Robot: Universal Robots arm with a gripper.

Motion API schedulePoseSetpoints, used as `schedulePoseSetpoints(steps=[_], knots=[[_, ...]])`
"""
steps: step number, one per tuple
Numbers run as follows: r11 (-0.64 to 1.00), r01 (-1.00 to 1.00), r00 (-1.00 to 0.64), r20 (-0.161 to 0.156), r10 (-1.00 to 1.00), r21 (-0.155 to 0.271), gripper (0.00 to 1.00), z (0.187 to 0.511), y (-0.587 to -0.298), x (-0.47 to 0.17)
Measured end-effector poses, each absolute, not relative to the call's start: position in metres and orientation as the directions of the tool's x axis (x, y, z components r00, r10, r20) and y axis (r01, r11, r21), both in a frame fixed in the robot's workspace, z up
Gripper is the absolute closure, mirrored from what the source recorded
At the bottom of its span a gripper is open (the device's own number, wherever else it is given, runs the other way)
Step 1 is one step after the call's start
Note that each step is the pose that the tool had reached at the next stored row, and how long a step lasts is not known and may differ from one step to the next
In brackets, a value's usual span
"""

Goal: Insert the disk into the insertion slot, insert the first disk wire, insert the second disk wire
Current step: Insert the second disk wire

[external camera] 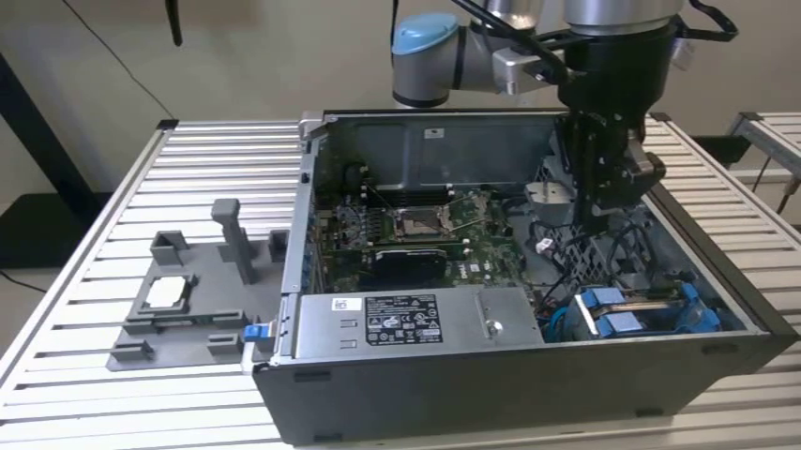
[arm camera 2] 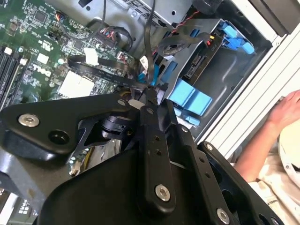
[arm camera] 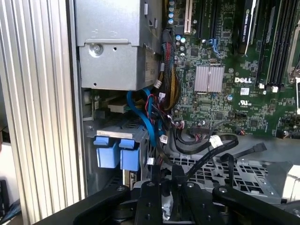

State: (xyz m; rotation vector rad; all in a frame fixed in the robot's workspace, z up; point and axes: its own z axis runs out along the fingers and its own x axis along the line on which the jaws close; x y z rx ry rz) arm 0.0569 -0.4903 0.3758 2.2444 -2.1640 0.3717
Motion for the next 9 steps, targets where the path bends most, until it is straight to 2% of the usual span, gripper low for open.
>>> schedulePoseSetpoints(steps=[3, 5, 6, 9], knots=[[-0.050, -0.985, 0.022, 0.170, -0.985, -0.163, 0.75, 0.3756, -0.4902, 0.0568], [-0.050, -0.985, 0.022, 0.170, -0.985, -0.163, 0.78, 0.3754, -0.4903, 0.0568], [-0.050, -0.985, 0.022, 0.170, -0.985, -0.163, 0.84, 0.3754, -0.4903, 0.0568], [-0.050, -0.985, 0.022, 0.170, -0.985, -0.163, 0.84, 0.3753, -0.4906, 0.0567]])
